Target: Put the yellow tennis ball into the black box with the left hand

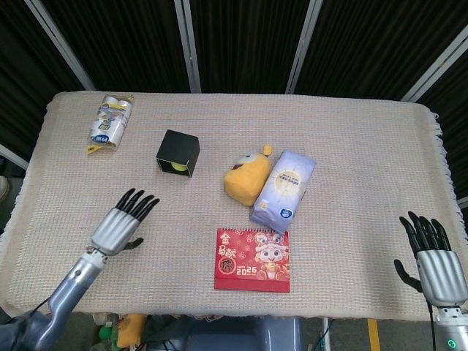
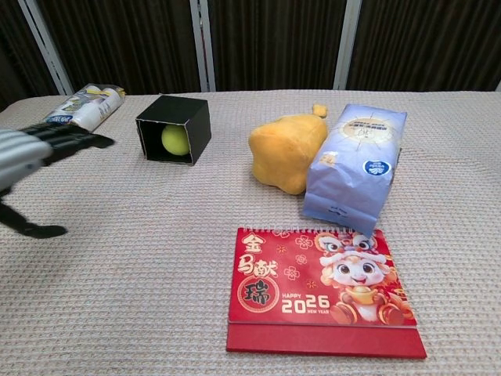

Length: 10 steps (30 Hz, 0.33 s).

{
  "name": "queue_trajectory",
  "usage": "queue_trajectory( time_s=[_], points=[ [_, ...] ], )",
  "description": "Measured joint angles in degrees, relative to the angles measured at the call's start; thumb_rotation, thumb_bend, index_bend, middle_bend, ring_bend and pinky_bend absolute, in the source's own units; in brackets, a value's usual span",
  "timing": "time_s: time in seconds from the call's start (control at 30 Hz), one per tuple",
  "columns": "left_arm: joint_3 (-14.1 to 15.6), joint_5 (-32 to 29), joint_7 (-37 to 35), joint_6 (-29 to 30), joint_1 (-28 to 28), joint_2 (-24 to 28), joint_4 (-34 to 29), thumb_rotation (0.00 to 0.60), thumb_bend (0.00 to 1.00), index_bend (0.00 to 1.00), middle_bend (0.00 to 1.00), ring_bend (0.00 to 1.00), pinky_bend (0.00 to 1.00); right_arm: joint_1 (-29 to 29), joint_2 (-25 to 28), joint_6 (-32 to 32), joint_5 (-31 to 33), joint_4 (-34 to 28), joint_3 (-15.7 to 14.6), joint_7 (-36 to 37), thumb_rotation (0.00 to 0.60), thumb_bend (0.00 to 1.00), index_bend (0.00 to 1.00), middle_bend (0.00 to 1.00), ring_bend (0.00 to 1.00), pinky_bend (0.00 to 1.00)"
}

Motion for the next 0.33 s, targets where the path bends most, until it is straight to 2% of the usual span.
queue_trajectory(
  time_s=[0.07,0.17,0.33],
  points=[
    [3.1,1.9,0.7,5.8,4.4,4.7,-3.4,0.6,0.1,0.0,0.08,0.0,0.0,-0.1,-0.3,0.1,-0.5,0.0,-0.2,-0.7,0.6,0.38,0.0,0.0,0.0,0.0],
    [6.6,3.8,2.4,13.2,10.7,9.0,-6.2,0.6,0.1,0.0,0.08,0.0,0.0,0.0,-0.8,0.3,-1.2,0.1,-0.5,-1.3,0.6,0.38,0.0,0.0,0.0,0.0],
    [8.1,6.5,5.1,20.3,16.2,11.0,-8.6,0.6,0.1,0.0,0.08,0.0,0.0,0.0,-1.0,0.8,-1.7,0.2,-0.4,-1.1,0.6,0.38,0.0,0.0,0.0,0.0]
  ],
)
